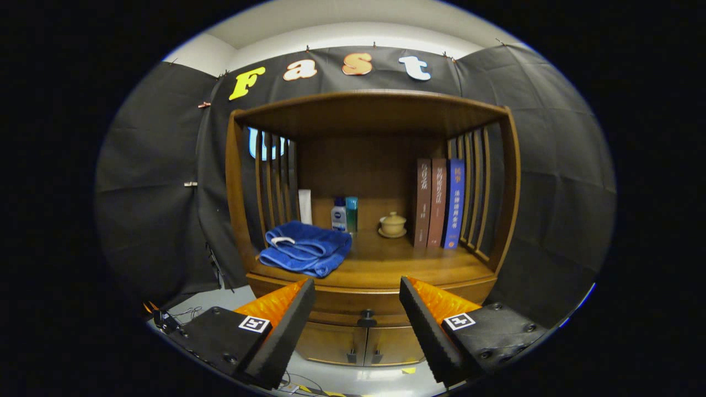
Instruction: Pull open the drawer, take out the items inside it, and place them on the countertop above the cabinet.
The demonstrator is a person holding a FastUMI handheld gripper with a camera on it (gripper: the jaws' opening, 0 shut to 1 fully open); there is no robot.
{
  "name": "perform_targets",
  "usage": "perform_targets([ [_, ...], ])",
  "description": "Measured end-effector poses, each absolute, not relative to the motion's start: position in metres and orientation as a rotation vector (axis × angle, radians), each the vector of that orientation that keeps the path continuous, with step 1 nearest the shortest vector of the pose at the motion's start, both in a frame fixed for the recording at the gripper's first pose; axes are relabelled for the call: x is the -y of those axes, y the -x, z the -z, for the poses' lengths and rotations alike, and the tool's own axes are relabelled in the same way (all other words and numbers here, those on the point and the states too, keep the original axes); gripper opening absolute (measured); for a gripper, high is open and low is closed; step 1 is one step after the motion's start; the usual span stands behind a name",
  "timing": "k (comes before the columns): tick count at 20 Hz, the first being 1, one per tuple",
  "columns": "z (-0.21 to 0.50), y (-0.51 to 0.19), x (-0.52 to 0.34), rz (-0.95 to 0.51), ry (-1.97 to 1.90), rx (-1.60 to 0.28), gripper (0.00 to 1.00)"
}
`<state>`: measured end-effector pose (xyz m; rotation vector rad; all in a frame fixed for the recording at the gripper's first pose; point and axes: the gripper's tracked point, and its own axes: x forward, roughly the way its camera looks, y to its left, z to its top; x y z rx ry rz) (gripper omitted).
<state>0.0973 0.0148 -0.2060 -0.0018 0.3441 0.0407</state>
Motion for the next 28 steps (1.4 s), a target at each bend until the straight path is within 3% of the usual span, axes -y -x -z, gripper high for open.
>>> perform_targets([
  [9, 0.338, -0.127, -0.006, 0.006, -0.030, -0.575, 0.99],
  [14, 0.379, -0.151, 0.002, 0.025, -0.009, -0.632, 0.93],
  [17, 0.398, -0.159, 0.005, 0.047, 0.013, -0.674, 0.65],
  [23, 0.404, -0.159, 0.010, 0.067, 0.039, -0.709, 0.32],
  [28, 0.404, -0.156, 0.010, 0.064, 0.009, -0.708, 0.32],
])
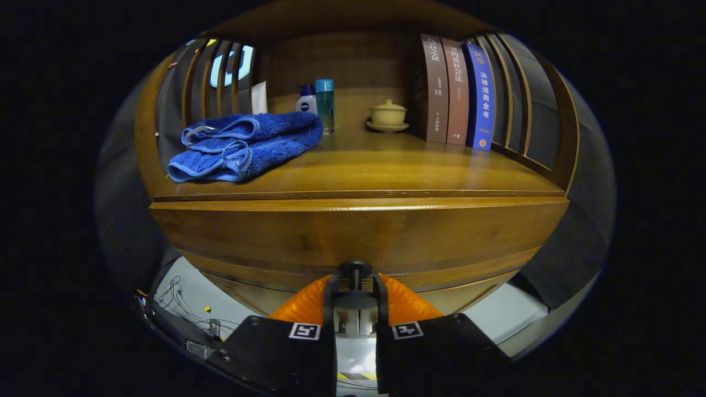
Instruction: Pull open the drawer, take out the items inside it, and place them on the countertop above the cabinet.
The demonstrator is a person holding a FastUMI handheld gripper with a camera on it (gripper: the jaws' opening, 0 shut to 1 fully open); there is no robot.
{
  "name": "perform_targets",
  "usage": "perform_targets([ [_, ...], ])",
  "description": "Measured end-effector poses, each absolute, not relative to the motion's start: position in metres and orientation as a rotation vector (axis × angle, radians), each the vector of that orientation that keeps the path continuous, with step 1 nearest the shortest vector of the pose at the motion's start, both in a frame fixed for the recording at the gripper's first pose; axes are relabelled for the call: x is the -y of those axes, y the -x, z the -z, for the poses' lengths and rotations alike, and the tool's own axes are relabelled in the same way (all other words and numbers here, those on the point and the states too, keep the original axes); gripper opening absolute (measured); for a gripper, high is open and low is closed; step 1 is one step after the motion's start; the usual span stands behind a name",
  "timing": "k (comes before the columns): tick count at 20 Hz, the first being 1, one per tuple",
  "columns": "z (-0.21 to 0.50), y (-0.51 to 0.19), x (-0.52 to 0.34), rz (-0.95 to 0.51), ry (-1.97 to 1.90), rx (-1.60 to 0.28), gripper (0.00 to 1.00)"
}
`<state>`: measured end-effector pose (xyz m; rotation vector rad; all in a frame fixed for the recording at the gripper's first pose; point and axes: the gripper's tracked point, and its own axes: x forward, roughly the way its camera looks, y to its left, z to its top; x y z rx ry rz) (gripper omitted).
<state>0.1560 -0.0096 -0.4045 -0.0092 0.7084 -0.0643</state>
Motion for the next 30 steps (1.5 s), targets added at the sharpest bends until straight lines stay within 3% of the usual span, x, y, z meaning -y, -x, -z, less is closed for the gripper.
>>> perform_targets([
  [30, 0.379, 0.044, 0.004, 0.064, -0.041, -0.831, 0.31],
])
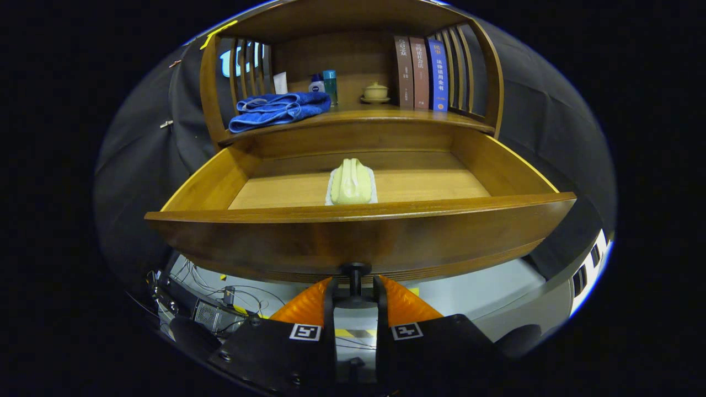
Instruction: Pull open the drawer, take out the items inside it, and place them on the countertop above the cabinet.
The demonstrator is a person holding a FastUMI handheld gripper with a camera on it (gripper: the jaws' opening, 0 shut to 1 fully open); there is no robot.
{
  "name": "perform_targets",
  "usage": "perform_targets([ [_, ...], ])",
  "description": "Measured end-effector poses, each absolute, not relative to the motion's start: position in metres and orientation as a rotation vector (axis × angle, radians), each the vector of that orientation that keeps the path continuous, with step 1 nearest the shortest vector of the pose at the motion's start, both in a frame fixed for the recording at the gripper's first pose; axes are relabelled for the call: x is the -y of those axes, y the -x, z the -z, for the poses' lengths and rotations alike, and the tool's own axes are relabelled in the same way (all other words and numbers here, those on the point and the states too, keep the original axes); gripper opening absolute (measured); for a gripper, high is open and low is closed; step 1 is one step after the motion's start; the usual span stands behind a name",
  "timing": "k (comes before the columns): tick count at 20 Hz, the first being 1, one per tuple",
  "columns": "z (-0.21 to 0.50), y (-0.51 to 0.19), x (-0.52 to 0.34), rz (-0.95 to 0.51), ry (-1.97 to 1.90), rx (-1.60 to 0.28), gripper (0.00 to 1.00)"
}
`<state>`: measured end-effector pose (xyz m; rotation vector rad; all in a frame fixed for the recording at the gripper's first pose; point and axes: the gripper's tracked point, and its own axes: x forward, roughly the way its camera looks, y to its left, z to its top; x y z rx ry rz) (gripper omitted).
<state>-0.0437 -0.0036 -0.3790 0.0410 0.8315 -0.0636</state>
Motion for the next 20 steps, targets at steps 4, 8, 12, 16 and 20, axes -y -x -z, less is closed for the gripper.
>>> perform_targets([
  [4, 0.380, 0.045, 0.002, 0.066, -0.021, -0.834, 0.38],
  [8, 0.378, 0.057, 0.006, 0.088, -0.030, -0.864, 0.82],
  [12, 0.332, 0.068, 0.004, 0.101, -0.041, -0.823, 0.99],
  [16, 0.264, 0.028, -0.012, 0.043, -0.030, -0.726, 0.99],
  [20, 0.243, -0.047, -0.020, 0.013, -0.022, -0.711, 0.99],
])
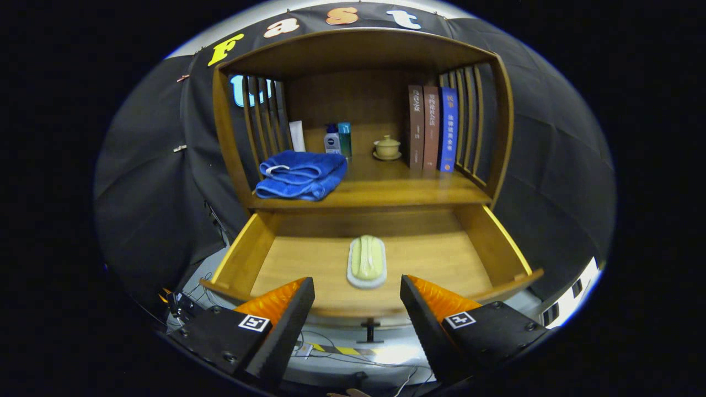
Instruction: Pull open the drawer, take out the items inside it, and place them on the countertop above the cabinet.
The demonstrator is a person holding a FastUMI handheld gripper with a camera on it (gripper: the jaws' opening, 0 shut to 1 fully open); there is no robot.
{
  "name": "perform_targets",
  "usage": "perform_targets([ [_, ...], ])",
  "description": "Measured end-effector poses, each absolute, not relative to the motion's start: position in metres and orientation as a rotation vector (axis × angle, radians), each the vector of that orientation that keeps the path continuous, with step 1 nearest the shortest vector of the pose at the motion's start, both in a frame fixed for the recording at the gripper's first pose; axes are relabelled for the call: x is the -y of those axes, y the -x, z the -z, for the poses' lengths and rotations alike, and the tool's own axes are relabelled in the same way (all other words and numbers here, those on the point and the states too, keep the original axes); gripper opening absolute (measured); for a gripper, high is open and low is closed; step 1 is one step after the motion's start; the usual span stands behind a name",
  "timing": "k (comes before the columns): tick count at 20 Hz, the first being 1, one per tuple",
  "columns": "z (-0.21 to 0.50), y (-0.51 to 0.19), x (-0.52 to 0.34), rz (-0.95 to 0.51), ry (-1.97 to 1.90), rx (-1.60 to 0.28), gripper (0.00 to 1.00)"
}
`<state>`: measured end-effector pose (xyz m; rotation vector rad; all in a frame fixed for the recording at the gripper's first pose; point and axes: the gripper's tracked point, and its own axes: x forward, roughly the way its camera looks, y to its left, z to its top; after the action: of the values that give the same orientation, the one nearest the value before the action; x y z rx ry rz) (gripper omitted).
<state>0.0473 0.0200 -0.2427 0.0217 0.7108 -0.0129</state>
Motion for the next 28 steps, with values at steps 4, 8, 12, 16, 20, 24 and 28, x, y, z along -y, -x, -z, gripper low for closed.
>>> perform_targets([
  [4, 0.280, -0.104, -0.017, 0.028, -0.031, -0.842, 0.99],
  [8, 0.330, -0.131, -0.008, 0.056, -0.050, -1.020, 0.99],
  [12, 0.366, -0.141, 0.004, 0.065, -0.014, -1.154, 0.97],
  [16, 0.390, -0.143, 0.003, 0.058, -0.022, -1.239, 0.78],
  [20, 0.399, -0.143, 0.006, 0.053, 0.012, -1.282, 0.41],
  [24, 0.399, -0.148, 0.007, 0.049, 0.022, -1.270, 0.20],
  [28, 0.396, -0.146, 0.004, 0.029, 0.030, -1.264, 0.20],
])
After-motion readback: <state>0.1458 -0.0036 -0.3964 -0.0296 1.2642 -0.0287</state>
